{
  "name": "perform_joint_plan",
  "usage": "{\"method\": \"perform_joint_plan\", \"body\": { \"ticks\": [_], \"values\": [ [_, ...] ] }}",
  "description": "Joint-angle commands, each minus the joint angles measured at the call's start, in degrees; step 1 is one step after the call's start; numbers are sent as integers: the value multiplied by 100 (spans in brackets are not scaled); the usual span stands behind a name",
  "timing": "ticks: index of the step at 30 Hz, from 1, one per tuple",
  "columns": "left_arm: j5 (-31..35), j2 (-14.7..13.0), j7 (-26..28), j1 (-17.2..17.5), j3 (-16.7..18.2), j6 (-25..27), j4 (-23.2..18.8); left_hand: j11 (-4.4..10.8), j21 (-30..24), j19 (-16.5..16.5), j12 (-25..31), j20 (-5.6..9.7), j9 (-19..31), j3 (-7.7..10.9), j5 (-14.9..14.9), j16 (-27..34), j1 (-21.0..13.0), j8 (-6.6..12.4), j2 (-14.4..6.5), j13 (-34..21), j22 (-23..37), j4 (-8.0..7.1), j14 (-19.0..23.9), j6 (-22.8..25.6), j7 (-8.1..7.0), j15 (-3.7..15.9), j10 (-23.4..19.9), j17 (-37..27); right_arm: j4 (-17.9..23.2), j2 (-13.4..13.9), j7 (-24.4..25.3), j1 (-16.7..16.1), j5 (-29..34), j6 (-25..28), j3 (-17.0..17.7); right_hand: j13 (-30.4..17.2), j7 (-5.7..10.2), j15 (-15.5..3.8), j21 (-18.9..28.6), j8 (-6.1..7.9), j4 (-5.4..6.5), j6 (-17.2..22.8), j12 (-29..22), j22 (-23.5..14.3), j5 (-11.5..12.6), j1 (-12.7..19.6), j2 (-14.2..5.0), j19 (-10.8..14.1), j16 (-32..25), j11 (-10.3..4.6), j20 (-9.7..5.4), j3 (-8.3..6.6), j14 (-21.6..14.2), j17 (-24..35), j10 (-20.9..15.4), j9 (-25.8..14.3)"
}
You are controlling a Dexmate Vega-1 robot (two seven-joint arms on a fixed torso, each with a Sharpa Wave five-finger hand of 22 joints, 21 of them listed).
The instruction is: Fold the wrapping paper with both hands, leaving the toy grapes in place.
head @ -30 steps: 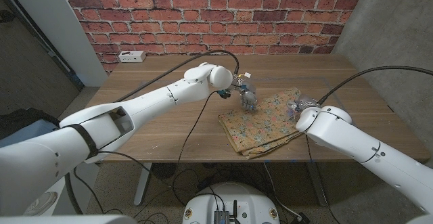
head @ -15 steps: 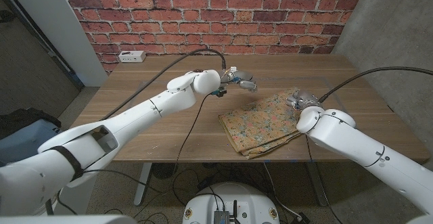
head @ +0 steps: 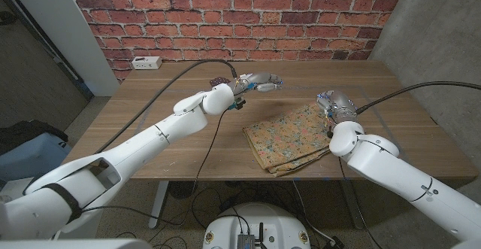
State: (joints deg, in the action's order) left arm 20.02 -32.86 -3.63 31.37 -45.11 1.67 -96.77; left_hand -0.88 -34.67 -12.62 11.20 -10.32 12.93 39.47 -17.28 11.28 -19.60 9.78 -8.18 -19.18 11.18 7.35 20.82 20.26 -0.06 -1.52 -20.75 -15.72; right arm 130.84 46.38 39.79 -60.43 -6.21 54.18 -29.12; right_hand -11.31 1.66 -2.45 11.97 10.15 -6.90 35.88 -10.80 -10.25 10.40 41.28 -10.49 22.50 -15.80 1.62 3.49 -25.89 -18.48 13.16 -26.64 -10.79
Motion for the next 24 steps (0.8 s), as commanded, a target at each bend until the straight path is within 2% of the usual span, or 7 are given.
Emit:
{"method": "perform_joint_plan", "body": {
  "ticks": [1,4,5,10,15,17,24],
  "values": [
    [-609,-43,696,546,498,-459,128,-64,132,254,-59,4,-59,-94,103,-90,171,-20,-13,92,-15,-54,-424,-475,-47,-107,313,79,-271,-238,125,-517,181,-1620,441,-37,-32,-146,0,-30,22,-139,31,-19,17,-25,31,6,44,26,-40,30,53,32,117,-17],
    [-960,-3,782,639,627,-816,362,-140,220,422,-88,102,-98,-117,169,-121,236,-14,-28,153,-26,-99,-679,-746,-35,-122,557,146,-489,-341,66,-666,91,-2382,592,-39,-76,-83,8,-35,39,-244,27,-18,19,-51,28,22,58,117,-72,44,95,39,182,-17],
    [-1044,3,798,658,656,-922,424,-154,237,437,-86,117,-115,-127,200,-122,261,-27,-26,181,-31,-112,-768,-894,-108,-154,636,180,-538,-375,55,-690,89,-2543,612,-40,-87,-53,7,-42,39,-296,27,-17,20,-58,36,20,65,127,-73,50,108,38,203,-18],
    [-1275,-49,803,728,765,-1190,561,-246,301,520,-62,181,-149,-171,306,-104,386,39,-52,260,-40,-222,-968,-975,-29,-192,794,250,-639,-550,-2,-732,101,-2905,649,-41,-122,-2,9,-35,68,-381,19,-16,22,-108,41,24,73,184,-91,73,136,48,252,-18],
    [-1585,-94,690,780,861,-1538,753,-244,330,542,-51,372,-165,-195,379,-119,457,37,-43,308,-45,-276,-1112,-1069,-37,-175,858,305,-749,-730,-52,-766,107,-3333,660,-42,-145,43,12,-42,70,-466,16,-15,25,-136,70,32,85,221,-89,81,135,40,284,-17],
    [-1659,-122,681,811,904,-1692,819,-234,337,543,-58,392,-170,-198,400,-120,472,35,-41,323,-47,-287,-1146,-1101,-53,-164,904,322,-847,-851,-25,-774,112,-3561,654,-43,-150,58,13,-35,76,-504,13,-14,27,-163,91,36,98,238,-84,84,135,31,308,-17],
    [-2142,-43,716,942,1122,-2670,1416,-188,359,535,-69,470,-188,-184,464,-132,486,41,-44,380,-54,-288,-1266,-1172,-125,-128,1036,397,-1059,-1151,-30,-858,120,-4200,614,-44,-233,185,9,-8,48,-582,-1,-11,25,-239,215,32,161,356,-31,112,165,-11,365,-14]
  ]
}}
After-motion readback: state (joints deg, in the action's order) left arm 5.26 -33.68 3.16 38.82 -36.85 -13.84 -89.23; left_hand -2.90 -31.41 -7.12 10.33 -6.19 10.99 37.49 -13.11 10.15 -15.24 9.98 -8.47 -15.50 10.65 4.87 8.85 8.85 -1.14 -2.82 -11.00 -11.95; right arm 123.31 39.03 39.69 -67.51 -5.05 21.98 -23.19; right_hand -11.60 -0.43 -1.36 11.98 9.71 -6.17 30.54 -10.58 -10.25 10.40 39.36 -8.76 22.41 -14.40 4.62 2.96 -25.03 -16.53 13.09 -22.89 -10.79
